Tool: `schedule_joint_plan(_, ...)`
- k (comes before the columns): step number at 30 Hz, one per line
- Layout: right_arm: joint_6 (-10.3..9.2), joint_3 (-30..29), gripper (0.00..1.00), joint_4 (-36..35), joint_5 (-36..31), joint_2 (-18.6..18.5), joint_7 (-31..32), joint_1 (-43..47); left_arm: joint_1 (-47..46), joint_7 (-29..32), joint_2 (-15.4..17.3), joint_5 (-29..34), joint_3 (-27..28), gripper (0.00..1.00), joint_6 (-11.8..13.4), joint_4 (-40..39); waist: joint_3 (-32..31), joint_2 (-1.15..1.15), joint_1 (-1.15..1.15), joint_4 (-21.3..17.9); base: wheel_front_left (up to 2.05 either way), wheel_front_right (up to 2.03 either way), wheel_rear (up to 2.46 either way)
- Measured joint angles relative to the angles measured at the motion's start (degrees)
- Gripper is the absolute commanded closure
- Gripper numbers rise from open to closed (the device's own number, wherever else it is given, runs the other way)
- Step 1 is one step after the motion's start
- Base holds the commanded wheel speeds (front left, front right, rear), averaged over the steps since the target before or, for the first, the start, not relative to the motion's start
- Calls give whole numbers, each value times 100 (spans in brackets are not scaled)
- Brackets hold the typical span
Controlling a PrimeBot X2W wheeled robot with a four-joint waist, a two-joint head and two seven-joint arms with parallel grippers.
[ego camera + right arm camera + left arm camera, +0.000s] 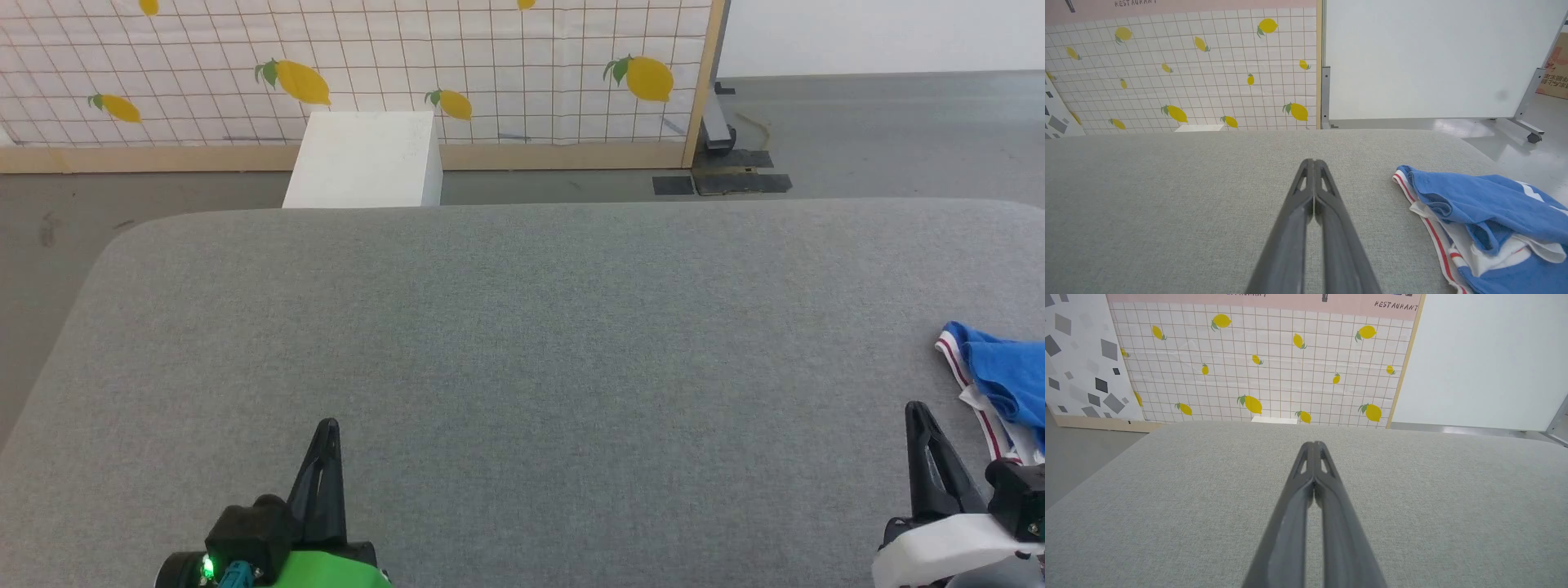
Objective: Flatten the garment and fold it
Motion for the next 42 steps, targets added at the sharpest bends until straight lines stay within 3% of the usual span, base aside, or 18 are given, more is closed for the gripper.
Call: schedule_joint_plan(42,0,388,100,-29,-99,0,201,-138,-203,500,-145,426,342,100,-156,83,33,0,0,92,0,0,0)
